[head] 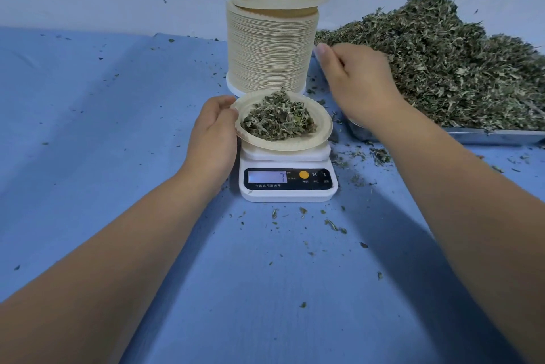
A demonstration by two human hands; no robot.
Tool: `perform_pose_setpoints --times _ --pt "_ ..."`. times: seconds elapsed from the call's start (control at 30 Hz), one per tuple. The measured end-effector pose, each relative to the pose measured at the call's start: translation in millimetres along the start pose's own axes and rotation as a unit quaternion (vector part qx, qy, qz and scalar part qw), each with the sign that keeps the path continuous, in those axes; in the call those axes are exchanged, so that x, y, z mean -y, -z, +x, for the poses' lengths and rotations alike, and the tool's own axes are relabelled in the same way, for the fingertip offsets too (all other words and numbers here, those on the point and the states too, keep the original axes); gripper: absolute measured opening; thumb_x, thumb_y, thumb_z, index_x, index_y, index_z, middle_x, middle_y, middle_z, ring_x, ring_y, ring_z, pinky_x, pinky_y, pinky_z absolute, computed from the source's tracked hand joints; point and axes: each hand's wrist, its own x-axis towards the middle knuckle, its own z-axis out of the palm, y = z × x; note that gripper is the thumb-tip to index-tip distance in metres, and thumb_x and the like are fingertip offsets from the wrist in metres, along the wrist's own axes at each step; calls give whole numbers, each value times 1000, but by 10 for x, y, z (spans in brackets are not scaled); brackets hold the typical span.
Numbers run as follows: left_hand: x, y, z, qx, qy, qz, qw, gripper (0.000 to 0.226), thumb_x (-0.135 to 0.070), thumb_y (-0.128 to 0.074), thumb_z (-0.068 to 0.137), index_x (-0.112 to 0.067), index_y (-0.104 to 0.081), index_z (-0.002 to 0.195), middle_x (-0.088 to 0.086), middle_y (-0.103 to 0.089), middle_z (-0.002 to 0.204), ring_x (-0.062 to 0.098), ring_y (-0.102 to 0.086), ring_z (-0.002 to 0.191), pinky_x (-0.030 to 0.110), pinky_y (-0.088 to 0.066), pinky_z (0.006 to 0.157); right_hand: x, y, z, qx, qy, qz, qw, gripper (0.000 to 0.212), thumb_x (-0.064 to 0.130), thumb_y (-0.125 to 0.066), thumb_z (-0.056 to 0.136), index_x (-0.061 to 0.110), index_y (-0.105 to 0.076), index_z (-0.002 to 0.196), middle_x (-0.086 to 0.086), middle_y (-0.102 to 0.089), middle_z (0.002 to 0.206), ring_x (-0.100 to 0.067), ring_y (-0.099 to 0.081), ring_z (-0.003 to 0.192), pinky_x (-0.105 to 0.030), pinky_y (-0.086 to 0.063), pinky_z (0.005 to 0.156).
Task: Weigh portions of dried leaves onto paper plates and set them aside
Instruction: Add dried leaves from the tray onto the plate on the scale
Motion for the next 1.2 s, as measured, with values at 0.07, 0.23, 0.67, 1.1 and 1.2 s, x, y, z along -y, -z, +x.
perform_pose_setpoints --times 0.07,0.23,0.67,1.1,1.2 --pt "-4 -4 -1 0 -3 0 1000 27 -35 -45 82 -40 -62 101 -28 -65 96 -3 -62 99 40 -51 100 238 -50 -45 19 42 56 997 50 44 -37 107 26 -37 60 8 -40 54 -9 -35 48 -19 -27 46" --pt "-17 2 -16 4 -15 1 1000 24 -35 -45 82 -40 -62 98 -35 -65 88 -5 -64 94 41 -52 97 500 -197 -182 106 110 35 988 47 49 -39 105 18 -47 71 5 -45 59 -9 -43 57 -35 -37 57" --pt "-39 -1 -39 3 2 4 1000 28 -35 -44 82 -41 -62 103 -30 -64 97 -4 -61 100 39 -50 100 -271 -22 -40 -32 -103 15 994 61 50 -28 106 7 -61 79 -8 -59 68 -24 -53 61 -33 -37 57" --pt "-21 -1 -14 13 5 16 1000 45 -35 -43 91 -33 -56 134 -22 -56 130 -8 -51 116 21 -39 97 -29 4 -586 94 40 -166 981 53 57 -22 103 22 -60 115 1 -67 85 -26 -62 91 -42 -35 96" --pt "-79 5 -11 26 45 -8 999 64 -40 -45 84 -29 -46 147 -9 -47 149 10 -45 134 37 -35 114 87 -26 -647 124 5 -140 982 52 56 -24 104 22 -58 124 1 -71 97 -22 -63 103 -49 -20 118"
